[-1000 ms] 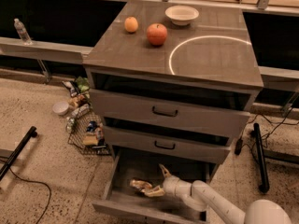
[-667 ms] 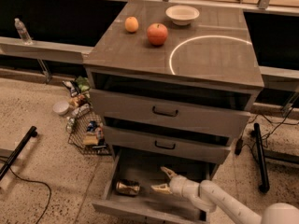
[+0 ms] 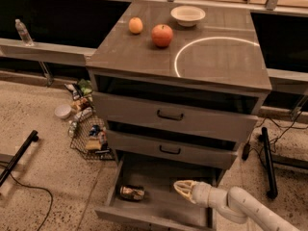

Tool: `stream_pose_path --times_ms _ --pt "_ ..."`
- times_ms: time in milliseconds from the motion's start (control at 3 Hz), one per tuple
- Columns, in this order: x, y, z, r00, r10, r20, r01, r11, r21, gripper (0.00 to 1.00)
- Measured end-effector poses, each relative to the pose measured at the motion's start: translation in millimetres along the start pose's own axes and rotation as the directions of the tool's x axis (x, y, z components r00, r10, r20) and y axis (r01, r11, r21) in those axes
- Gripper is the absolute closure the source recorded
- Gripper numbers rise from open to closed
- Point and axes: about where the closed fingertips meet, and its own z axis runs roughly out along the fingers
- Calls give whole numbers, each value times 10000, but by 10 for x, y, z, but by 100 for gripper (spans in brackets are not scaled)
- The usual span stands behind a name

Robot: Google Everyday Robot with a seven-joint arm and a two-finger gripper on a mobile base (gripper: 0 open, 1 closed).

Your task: Place orange can into bottom drawer

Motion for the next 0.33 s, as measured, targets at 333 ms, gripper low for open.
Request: stream_pose_path --times_ms 333 --pt "-64 21 -31 9999 -41 122 43 9999 -114 90"
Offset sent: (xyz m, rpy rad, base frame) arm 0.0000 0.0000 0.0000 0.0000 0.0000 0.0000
